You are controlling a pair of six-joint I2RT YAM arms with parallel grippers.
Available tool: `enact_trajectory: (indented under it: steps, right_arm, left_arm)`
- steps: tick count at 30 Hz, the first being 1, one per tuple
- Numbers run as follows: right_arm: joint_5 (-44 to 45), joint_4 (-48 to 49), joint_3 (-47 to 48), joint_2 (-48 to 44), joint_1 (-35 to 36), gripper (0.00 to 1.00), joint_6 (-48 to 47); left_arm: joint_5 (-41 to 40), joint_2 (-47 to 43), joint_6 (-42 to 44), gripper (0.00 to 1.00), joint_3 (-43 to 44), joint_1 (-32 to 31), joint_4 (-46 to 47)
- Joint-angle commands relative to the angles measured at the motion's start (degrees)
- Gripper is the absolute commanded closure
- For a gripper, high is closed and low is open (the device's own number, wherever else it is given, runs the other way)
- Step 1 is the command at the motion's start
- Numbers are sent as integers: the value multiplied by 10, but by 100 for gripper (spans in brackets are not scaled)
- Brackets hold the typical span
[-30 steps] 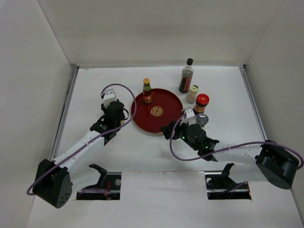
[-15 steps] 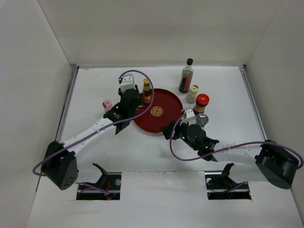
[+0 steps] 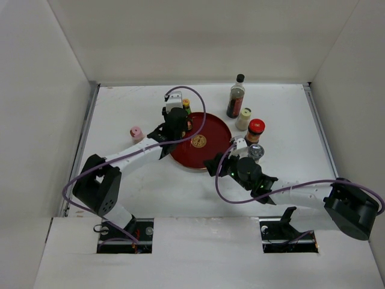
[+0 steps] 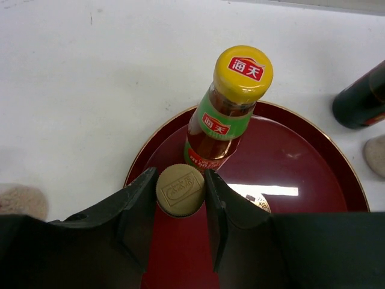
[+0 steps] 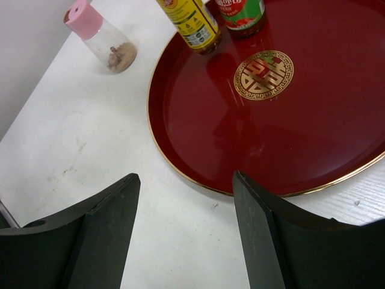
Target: Organize the condiment bottles
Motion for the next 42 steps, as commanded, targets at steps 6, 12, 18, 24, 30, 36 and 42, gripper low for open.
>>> enact_trajectory:
  steps: [6,12,18,24,30,36,42]
  right_arm:
    - [-9,34,-3,-9,-7,30,8]
    - [-10,34,-3,-8,-9,30,9]
    - [-11,34,0,-5,-7,30,9]
    - [-11,34,-1,-3,-7,30,9]
    - [-15,34,4,8,-7,30,11]
    - [-15,34,8,21,-7,30,11]
    - [-15,33,9,24,-7,26,10]
  left_arm:
    - [-17,25,11,84,28,7,60]
    - [-26,18,12,57,10,6,63]
    - [-57,-68,8,30,-31,3,64]
    - [-76,-198,-26,24,-105,22,26]
    - [-68,-220,-94,24,-147,130,-52]
    - [-70,-161,-98,24,-140,173,-34]
    - [-60,-103,-96,27,-132,215,0]
